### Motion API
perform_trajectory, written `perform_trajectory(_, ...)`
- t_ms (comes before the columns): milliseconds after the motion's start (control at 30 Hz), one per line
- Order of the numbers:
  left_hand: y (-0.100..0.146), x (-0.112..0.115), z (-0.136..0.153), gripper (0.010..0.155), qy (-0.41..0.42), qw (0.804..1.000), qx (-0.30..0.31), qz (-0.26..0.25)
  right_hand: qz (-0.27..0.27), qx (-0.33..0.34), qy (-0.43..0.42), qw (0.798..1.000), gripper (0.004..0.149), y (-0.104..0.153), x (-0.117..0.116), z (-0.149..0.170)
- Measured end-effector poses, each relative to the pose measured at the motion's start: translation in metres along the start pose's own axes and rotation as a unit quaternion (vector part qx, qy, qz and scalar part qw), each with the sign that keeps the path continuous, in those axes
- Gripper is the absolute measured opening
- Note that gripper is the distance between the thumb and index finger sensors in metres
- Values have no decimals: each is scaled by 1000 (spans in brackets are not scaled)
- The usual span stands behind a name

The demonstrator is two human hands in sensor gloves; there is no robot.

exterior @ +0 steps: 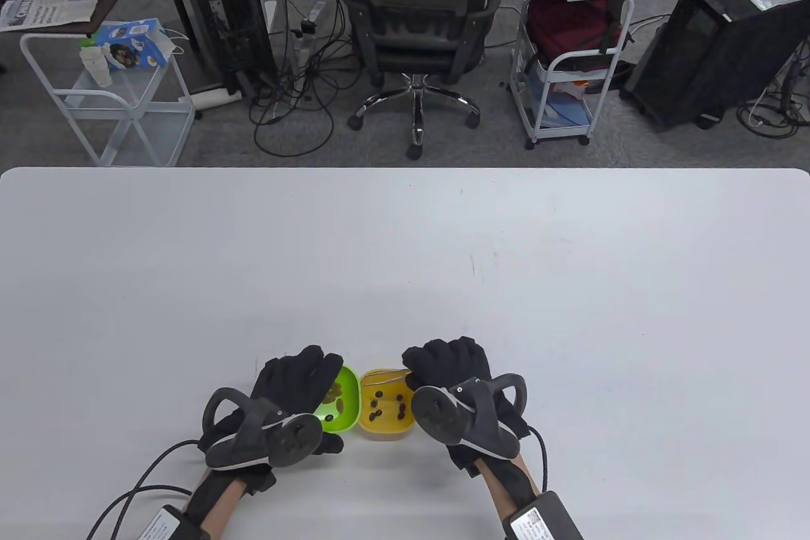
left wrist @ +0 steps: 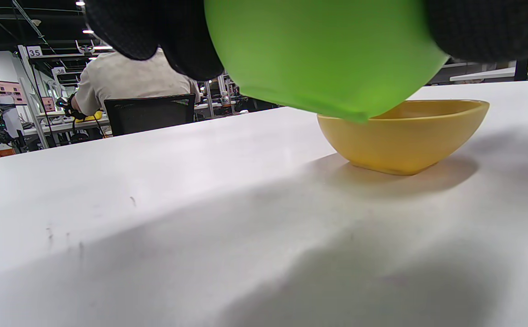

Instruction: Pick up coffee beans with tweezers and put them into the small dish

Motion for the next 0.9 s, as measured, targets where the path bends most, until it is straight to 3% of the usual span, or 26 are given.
perform_trajectory(467,0,0,1,110,1,1000,-1,0,-28,72,19,997,43,8,-25,-38)
perform_trajectory(900,0,0,0,110,0,1000,0,0,-38,86,34,995,44,8,-34,-47)
Point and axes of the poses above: the tracker on the back of each hand, its own z axis roughly to the little-finger side, its own y axis roughly from the fingertips to the wrist, x = y × z, the point moved 2 cm from there along -y, roughly from the wrist to the fingertips, and after that the axes turned 10 degrees about -x, right-handed, at the moved point
